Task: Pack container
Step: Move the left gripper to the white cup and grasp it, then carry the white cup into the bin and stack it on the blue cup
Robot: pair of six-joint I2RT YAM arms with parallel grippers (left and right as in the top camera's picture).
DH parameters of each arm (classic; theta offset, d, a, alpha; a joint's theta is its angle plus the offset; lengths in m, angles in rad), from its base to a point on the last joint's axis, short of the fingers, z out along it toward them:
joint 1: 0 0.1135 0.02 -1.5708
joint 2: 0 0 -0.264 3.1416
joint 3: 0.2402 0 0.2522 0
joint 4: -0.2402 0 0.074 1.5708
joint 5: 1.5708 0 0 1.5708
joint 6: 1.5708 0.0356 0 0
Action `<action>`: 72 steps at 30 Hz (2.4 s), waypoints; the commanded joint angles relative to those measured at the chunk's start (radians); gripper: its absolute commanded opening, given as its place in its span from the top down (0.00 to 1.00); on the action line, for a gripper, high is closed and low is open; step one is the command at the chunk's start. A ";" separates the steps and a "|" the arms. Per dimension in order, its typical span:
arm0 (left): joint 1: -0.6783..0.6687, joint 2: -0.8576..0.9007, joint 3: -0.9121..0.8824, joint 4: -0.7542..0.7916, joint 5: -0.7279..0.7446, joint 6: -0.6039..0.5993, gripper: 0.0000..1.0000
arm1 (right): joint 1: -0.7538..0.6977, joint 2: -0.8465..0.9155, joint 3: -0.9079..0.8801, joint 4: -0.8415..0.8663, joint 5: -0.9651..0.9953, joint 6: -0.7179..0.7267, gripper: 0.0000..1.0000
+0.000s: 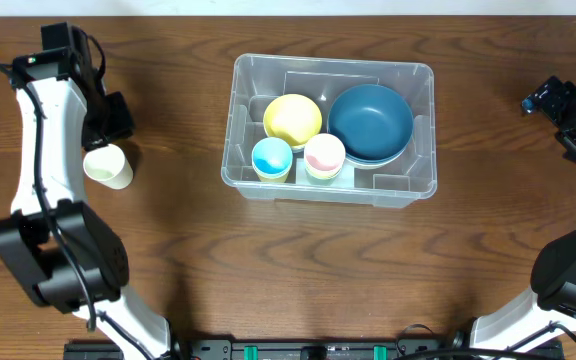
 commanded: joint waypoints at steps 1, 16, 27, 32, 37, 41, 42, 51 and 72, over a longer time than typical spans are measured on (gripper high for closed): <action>0.012 0.050 -0.010 0.004 -0.005 0.023 0.65 | -0.002 -0.007 -0.002 0.000 0.002 0.010 0.01; 0.016 0.220 -0.010 0.012 -0.004 0.026 0.91 | -0.001 -0.007 -0.002 0.000 0.002 0.010 0.01; 0.014 0.195 0.034 -0.031 0.105 0.011 0.94 | -0.002 -0.007 -0.002 -0.001 0.002 0.010 0.01; -0.003 0.100 0.078 -0.045 0.198 0.011 0.94 | -0.002 -0.007 -0.002 -0.001 0.002 0.010 0.01; -0.067 -0.069 0.100 -0.023 0.271 0.012 0.94 | -0.002 -0.007 -0.002 -0.001 0.002 0.010 0.01; -0.177 -0.220 0.100 0.013 0.282 0.027 0.94 | -0.002 -0.007 -0.002 -0.001 0.002 0.010 0.01; -0.209 -0.249 0.100 0.021 0.280 0.041 0.94 | -0.002 -0.007 -0.002 -0.001 0.002 0.010 0.01; -0.533 -0.353 0.092 0.051 0.174 0.086 0.94 | -0.002 -0.007 -0.002 -0.001 0.002 0.010 0.01; -0.718 -0.115 0.048 0.000 0.130 0.037 0.94 | -0.002 -0.007 -0.002 -0.001 0.002 0.010 0.01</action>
